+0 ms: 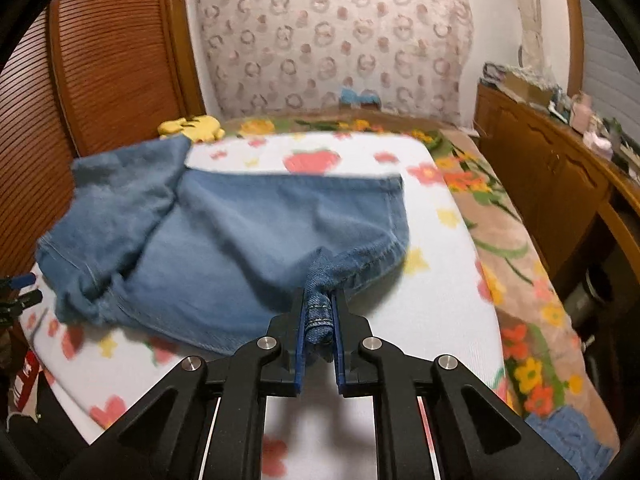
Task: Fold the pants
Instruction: 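Grasp the leg hem with the right tool and lift it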
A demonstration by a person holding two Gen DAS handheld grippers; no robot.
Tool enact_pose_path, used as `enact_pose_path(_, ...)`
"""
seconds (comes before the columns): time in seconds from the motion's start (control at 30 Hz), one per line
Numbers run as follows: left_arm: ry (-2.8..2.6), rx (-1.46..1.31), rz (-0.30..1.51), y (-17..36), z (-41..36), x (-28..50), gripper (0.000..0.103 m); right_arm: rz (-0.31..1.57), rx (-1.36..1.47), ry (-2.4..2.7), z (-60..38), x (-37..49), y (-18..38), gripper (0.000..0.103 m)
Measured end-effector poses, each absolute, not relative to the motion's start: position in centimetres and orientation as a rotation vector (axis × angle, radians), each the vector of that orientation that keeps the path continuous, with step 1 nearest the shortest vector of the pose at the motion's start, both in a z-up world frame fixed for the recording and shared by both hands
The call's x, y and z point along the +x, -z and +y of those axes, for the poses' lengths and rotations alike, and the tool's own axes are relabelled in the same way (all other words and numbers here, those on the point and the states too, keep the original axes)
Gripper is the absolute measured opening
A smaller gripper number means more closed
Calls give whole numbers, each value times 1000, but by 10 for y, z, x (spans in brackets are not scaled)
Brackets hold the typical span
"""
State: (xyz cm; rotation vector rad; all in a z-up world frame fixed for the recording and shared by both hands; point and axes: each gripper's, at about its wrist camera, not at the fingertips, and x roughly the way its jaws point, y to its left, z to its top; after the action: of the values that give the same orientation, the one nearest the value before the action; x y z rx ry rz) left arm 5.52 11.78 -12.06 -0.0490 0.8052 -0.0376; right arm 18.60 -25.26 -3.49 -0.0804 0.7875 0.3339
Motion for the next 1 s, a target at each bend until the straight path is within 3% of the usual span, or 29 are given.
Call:
enact_pose_path(0.73, -57, -30, 646, 51, 136, 70, 90, 622, -128, -719, -126, 196, -10, 11)
enact_pose_path(1.0, -56, -27, 637, 46, 135, 71, 90, 656, -159, -837, -111, 203, 3, 11)
